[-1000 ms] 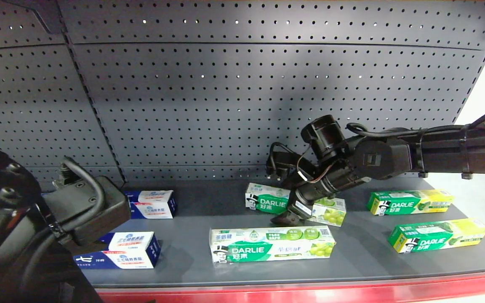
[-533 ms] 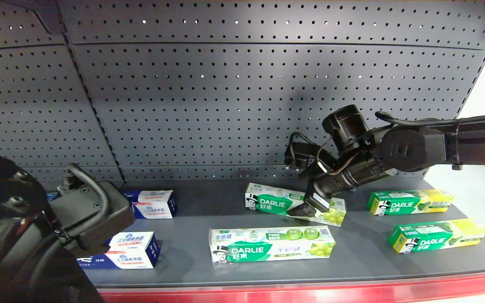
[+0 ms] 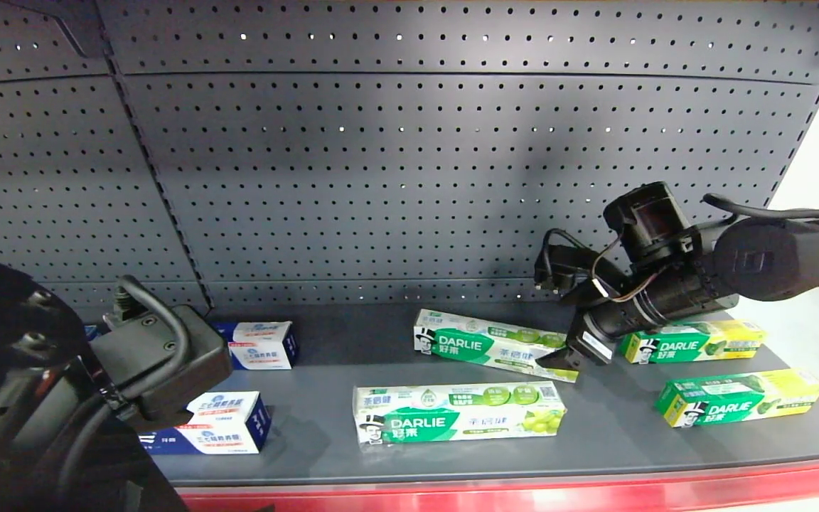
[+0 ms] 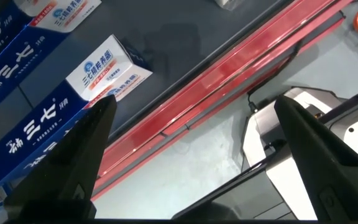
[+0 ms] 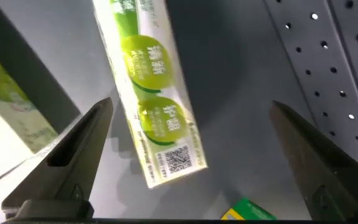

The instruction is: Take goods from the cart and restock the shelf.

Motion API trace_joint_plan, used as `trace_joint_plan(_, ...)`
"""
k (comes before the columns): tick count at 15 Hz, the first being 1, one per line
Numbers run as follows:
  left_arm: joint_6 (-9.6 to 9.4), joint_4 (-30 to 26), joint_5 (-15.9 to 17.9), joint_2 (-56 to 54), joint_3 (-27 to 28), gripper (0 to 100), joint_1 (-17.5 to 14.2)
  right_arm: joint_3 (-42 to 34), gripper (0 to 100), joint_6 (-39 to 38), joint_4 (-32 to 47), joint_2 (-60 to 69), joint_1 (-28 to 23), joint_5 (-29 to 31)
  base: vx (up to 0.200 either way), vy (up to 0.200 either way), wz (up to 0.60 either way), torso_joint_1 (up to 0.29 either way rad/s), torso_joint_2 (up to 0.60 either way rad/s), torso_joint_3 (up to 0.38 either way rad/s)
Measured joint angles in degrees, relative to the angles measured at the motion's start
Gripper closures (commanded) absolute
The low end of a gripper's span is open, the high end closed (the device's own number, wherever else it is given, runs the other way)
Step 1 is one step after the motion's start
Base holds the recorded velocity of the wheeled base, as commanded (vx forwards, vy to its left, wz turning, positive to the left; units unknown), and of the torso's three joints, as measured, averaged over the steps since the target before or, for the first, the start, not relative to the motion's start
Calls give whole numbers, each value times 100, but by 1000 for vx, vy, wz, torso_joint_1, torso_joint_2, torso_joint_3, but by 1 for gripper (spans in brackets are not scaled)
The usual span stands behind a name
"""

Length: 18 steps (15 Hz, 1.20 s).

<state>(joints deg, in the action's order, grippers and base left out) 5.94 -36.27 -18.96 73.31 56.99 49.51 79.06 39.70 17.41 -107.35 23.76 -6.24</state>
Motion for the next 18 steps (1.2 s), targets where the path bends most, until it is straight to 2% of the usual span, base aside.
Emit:
trace_joint_plan(7, 2, -2, -1, -33, -33, 0, 5, 35, 0, -7, -329, -141, -166, 178, 0, 0, 0, 0, 0, 0)
trace_joint_plan(18, 7, -11, -4, -83, -90, 0, 10, 206, 0, -22, -316, -263, -277, 244, 0, 0, 0, 0, 0, 0)
